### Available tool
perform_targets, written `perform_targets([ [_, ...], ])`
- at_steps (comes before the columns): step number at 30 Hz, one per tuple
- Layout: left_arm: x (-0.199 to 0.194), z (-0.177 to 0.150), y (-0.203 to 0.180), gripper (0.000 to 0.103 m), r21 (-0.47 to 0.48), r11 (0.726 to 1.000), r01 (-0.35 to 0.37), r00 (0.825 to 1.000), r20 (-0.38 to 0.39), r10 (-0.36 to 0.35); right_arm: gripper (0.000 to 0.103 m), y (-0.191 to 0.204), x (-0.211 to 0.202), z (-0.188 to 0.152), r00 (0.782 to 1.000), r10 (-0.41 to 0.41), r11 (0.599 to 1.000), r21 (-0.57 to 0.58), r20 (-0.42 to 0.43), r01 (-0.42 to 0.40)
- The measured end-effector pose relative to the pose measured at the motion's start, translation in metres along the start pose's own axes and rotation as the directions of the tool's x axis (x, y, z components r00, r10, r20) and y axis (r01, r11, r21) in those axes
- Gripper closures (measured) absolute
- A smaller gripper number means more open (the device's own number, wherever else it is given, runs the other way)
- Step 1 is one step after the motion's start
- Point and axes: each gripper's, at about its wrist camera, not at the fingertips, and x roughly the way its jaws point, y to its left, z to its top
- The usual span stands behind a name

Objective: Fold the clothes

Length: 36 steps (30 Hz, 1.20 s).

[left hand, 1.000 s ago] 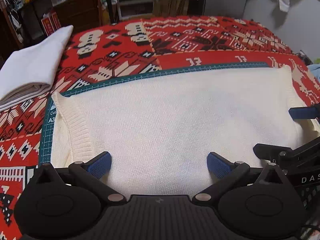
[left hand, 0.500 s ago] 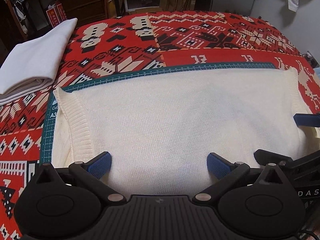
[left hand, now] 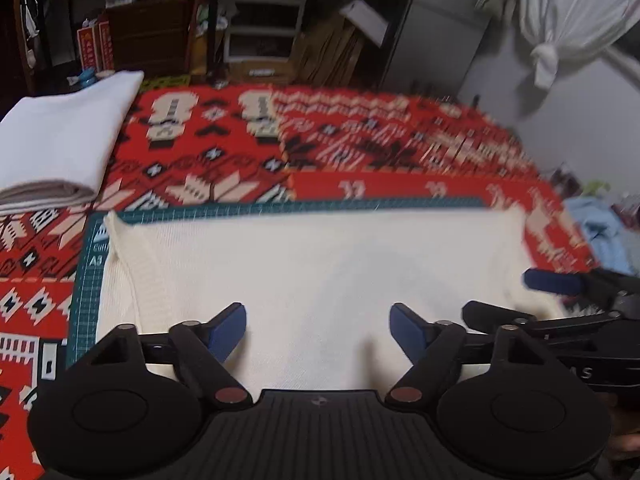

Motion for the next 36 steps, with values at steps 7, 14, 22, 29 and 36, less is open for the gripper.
perform_targets([
  [7, 0.025, 0.022, 0.019, 0.089, -0.109, 0.986, 0.129, 0.991, -0.017, -0.132, 0.087, 0.003, 0.021, 0.018, 0.999, 0.041, 0.998, 0.038, 0.023, -0.042],
  [14, 0.061, 0.029, 0.045, 0.096, -0.215, 0.964, 0.158, 0.983, -0.054, -0.174, 0.097, 0.003, 0.056, 0.029, 0.998, 0.060, 0.994, 0.087, 0.033, -0.062],
  [22, 0.058, 0.023, 0.074, 0.099, -0.192, 0.977, 0.096, 0.994, -0.041, -0.105, 0.097, -0.037, 0.069, 0.020, 0.999, -0.045, 0.989, 0.142, 0.012, 0.043],
  [29, 0.038, 0.018, 0.113, 0.099, -0.216, 0.976, 0.005, 1.000, -0.009, -0.007, 0.103, -0.084, 0.060, 0.015, 0.993, -0.118, 0.967, 0.229, 0.028, 0.108],
  [36, 0.030, 0.013, 0.106, 0.099, -0.262, 0.957, 0.127, 0.991, -0.005, -0.133, 0.100, -0.051, 0.050, 0.015, 1.000, -0.015, 0.982, 0.187, 0.026, 0.010],
])
